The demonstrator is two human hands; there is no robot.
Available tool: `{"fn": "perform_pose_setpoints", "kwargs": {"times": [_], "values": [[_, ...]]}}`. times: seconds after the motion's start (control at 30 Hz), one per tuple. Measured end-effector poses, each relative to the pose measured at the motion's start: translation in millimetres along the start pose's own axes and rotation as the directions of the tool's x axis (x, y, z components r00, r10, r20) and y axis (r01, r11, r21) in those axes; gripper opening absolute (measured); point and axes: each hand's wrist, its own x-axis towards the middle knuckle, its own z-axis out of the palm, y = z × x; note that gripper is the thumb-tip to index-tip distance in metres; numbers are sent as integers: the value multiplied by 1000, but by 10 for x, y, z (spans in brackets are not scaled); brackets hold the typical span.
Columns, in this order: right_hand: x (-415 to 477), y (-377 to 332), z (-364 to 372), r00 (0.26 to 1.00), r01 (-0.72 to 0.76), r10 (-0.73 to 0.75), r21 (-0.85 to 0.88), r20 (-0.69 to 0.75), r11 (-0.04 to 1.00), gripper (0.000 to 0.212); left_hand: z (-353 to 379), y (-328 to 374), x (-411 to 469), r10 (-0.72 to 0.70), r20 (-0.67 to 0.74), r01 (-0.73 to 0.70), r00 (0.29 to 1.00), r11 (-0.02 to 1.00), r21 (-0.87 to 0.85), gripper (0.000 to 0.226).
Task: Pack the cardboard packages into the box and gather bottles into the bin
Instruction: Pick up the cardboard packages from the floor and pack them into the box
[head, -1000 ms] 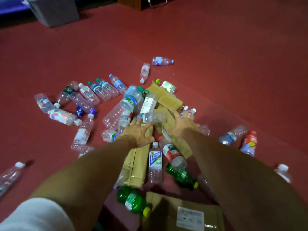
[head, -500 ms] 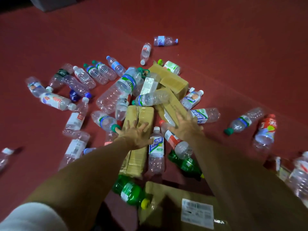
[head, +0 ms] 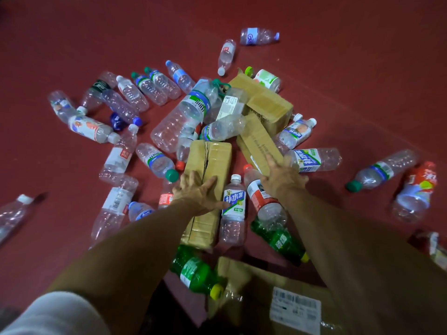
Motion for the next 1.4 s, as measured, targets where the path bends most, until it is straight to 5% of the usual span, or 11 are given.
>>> {"fn": "perform_pose_setpoints", "kwargs": {"times": [0.23,0.8,1.2,1.4], "values": [[79,1,113,998,-33,29,-60,-63,998,73,127,-113,78,-21,66,27,998,995,-100,112],[-218,-29,-109,975,-70,61,-32,-212,997,75,42,57,-125,-1,-153,-21,988,989,-143,92],[-403,-15,-367,933,125,-73,127,-351,984,65,-440,6,-366,53,-331,-97,942,988,-119,90],[-392,-176,-532,915,164,-17,335,-402,928,62,-663,-141,-446,16,-410,-63,912,993,-101,86]]}}
